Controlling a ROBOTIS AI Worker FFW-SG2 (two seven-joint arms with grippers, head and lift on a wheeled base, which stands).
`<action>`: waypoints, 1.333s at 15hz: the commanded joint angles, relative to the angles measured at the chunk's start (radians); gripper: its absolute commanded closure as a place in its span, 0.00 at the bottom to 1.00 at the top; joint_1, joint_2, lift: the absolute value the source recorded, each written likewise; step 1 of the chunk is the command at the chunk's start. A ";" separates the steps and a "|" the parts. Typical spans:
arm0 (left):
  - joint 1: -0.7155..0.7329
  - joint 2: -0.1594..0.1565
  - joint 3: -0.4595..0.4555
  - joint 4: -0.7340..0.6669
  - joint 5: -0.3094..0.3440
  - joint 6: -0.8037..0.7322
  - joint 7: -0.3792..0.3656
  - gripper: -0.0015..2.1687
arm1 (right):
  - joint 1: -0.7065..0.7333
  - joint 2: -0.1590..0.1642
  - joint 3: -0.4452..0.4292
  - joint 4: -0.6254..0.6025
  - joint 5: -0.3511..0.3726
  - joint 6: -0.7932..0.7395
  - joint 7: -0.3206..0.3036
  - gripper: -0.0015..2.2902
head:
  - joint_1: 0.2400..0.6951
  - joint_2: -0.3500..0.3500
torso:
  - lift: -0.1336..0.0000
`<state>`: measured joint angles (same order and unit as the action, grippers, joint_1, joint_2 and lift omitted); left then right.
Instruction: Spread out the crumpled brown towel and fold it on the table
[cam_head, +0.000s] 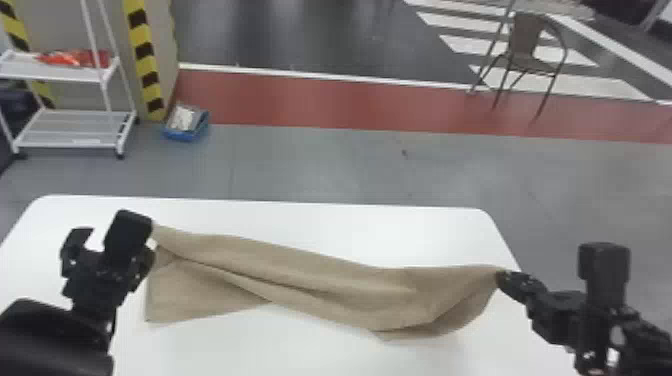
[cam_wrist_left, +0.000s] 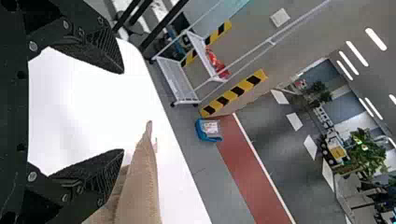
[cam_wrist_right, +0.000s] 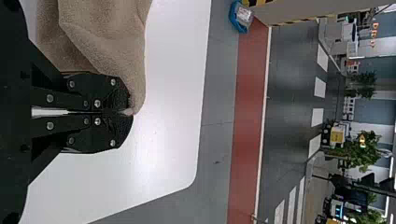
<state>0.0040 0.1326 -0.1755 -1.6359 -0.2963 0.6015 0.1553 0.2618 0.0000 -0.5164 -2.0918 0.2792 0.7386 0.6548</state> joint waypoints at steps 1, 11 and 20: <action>0.102 0.018 0.090 -0.134 0.071 0.061 -0.068 0.02 | -0.001 0.001 0.004 0.015 -0.002 -0.018 0.000 0.49 | 1.00 0.23 | 1.00; 0.149 0.039 0.122 -0.116 0.342 0.137 -0.166 0.16 | 0.008 0.001 -0.004 0.065 -0.011 -0.089 0.000 0.49 | 1.00 0.26 | 1.00; 0.140 0.028 0.116 -0.091 0.450 0.159 -0.184 0.21 | 0.004 0.001 0.010 0.093 -0.017 -0.110 -0.004 0.49 | 1.00 0.16 | 1.00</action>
<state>0.1545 0.1623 -0.0594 -1.7443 0.1483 0.7601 -0.0312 0.2671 0.0000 -0.5116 -2.0031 0.2629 0.6283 0.6511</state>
